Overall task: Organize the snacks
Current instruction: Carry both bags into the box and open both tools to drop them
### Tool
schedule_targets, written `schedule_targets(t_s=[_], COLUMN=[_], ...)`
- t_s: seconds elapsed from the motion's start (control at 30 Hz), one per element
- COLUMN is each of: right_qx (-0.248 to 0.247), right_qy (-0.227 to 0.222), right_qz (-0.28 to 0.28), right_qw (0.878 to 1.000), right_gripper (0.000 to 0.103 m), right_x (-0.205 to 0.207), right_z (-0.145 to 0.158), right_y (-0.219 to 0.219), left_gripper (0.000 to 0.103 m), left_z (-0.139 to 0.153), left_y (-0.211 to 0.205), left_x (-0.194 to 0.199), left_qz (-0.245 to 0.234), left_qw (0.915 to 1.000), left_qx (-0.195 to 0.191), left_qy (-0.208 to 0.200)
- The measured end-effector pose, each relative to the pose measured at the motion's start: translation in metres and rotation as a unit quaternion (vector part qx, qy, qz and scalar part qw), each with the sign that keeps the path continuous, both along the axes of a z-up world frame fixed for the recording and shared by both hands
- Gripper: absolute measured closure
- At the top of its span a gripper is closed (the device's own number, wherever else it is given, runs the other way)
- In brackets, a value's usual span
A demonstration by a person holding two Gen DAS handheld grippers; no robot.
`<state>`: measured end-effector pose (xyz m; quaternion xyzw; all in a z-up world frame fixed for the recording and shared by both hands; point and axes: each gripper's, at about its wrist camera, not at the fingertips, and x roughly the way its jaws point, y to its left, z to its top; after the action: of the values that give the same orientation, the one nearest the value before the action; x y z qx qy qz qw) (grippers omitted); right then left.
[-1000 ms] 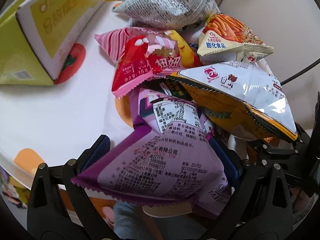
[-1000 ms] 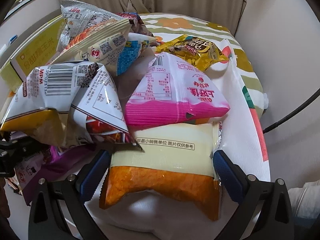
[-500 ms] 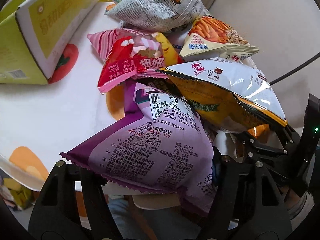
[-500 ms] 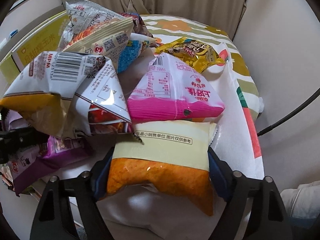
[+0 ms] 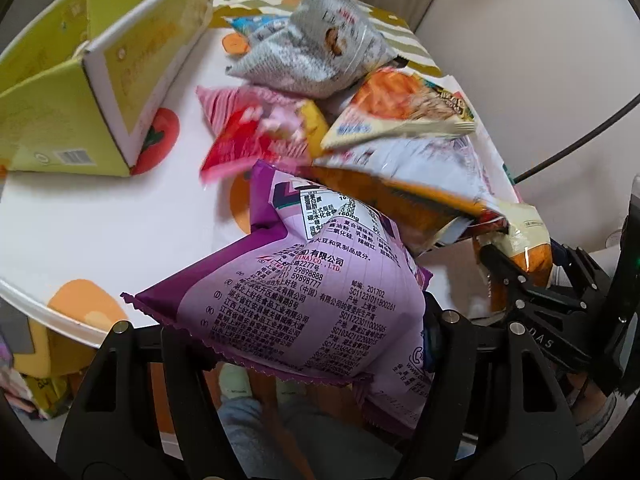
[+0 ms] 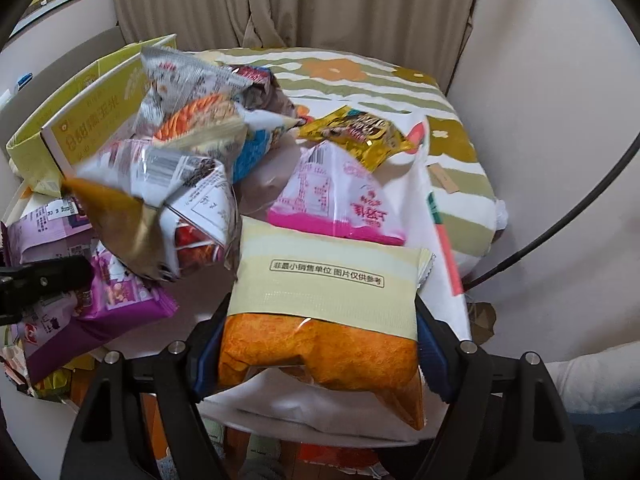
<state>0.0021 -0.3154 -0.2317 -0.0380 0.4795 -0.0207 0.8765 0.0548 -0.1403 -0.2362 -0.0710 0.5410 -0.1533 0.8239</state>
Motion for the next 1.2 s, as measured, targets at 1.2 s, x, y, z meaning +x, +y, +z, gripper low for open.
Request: schedule_targets(t_s=[1.2], right_qx=[0.034], right_qy=[-0.114], right_qz=[0.058], right_qw=[0.991], right_gripper=[0.027], right_x=[0.065], right_z=[0.154], right_y=[0.102], left_gripper=[0.037], left_z=[0.145], left_y=[0.156], left_x=[0.048], left_qz=[0.087], left_qw=[0.9862], left_qx=[0.014], left_qy=[-0.140])
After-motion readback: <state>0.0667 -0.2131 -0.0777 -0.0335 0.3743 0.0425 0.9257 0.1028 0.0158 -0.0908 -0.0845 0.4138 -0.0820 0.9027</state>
